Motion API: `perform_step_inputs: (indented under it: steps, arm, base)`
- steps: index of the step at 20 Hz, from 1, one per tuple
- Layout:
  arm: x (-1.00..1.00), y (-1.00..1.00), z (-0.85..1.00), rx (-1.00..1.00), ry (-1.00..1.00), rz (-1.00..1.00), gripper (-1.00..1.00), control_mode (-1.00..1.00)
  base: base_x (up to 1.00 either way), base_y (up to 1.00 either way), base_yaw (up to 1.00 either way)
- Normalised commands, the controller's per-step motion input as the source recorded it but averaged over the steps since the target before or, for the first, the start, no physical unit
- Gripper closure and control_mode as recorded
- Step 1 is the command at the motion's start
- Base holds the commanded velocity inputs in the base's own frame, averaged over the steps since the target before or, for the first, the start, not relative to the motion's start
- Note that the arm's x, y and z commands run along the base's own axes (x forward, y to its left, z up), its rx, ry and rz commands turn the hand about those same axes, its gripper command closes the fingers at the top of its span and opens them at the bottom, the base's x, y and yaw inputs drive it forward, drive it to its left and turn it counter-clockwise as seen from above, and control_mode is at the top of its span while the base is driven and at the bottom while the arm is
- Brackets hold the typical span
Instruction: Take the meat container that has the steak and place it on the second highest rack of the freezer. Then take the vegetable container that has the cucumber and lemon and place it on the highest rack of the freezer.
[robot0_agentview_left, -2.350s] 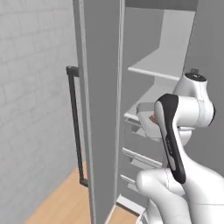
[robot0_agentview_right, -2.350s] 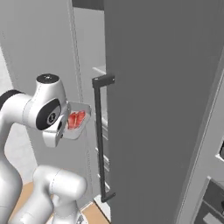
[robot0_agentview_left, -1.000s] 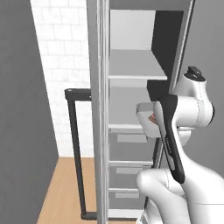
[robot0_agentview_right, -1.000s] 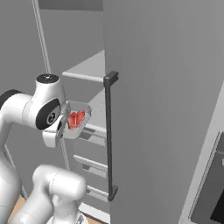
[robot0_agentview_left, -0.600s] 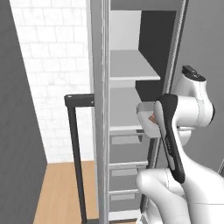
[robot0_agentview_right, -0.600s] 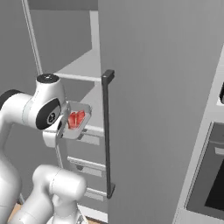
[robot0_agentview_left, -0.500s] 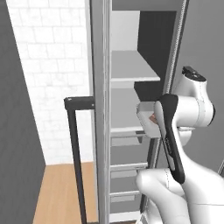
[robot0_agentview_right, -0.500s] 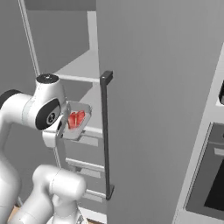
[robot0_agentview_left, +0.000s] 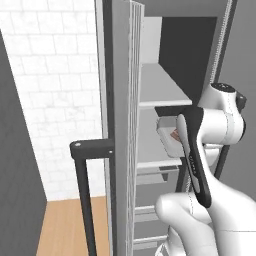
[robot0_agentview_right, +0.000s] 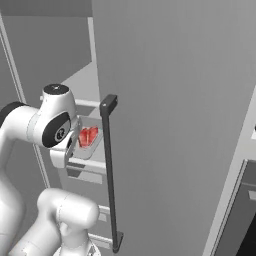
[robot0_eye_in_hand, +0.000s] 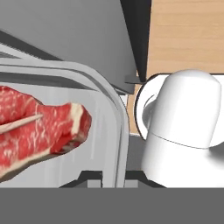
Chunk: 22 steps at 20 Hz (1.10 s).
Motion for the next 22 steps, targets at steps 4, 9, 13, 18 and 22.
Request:
perform_step_inputs:
  steps: [4, 9, 13, 18, 22]
  arm:
    - [0.0, 0.0, 0.0, 0.0, 0.0, 0.0, 1.0, 1.0]
    - [0.0, 0.0, 0.0, 0.0, 0.0, 0.0, 1.0, 1.0]
    - [0.0, 0.0, 0.0, 0.0, 0.0, 0.0, 1.0, 1.0]
    - [0.0, 0.0, 0.0, 0.0, 0.0, 0.0, 1.0, 1.0]
    - [0.0, 0.0, 0.0, 0.0, 0.0, 0.0, 1.0, 1.0]
  base:
    - [0.17, 0.67, -0.05]
    - [0.04, 0.73, -0.04]
    - [0.0, 0.51, 0.0]
    - [-0.2, 0.54, 0.0]
    - [-0.03, 0.7, -0.03]
